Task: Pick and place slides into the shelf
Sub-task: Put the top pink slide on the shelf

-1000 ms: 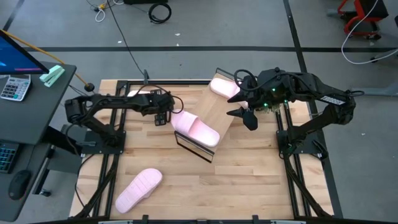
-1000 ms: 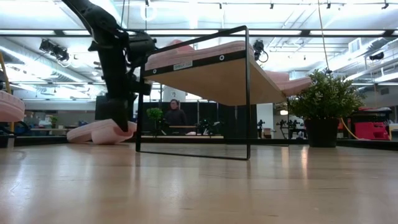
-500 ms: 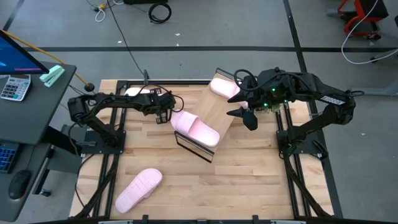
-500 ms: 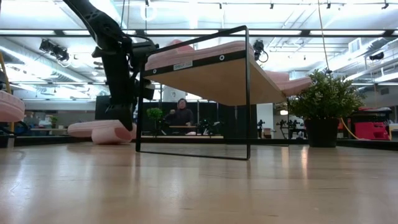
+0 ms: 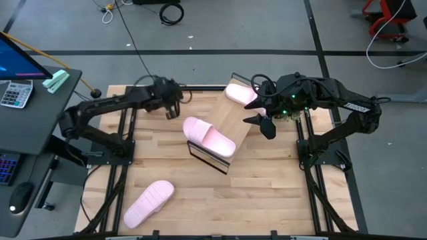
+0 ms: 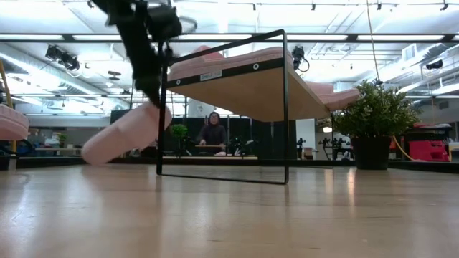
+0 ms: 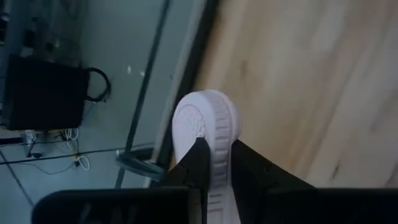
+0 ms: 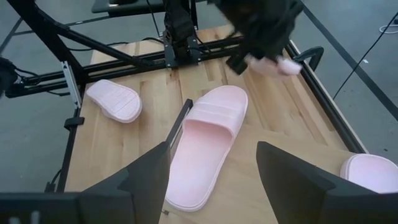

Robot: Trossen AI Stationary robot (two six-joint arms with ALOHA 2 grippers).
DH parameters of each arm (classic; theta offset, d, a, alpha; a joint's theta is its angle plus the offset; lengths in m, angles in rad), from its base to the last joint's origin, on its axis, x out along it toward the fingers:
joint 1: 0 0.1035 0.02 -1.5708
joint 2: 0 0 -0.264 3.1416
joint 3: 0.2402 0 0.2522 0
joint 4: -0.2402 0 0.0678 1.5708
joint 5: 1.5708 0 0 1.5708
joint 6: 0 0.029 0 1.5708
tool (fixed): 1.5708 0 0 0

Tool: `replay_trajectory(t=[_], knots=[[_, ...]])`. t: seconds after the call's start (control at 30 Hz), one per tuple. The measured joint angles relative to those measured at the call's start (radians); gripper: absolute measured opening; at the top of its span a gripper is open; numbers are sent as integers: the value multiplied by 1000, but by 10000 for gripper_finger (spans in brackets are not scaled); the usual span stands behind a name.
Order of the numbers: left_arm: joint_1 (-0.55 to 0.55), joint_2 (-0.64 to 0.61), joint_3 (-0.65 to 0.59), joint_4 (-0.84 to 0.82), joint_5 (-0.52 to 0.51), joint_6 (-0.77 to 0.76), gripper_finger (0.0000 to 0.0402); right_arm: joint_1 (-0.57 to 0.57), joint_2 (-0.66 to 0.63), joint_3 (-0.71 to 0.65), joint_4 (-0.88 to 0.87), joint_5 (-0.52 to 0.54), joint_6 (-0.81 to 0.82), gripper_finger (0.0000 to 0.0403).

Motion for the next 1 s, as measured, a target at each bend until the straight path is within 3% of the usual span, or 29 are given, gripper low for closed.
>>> replay_trajectory(t=[0.4, 0.6, 1.0], knots=[[83, -94, 438, -45, 1, -47, 46, 0, 0, 0, 3, 1, 0, 244], [154, -95, 632, -49, 104, -198, 46, 0, 0, 0, 3, 1, -9, 244], [173, -95, 689, -65, 382, -584, 44, 0, 0, 0, 1, 2, -65, 244]])
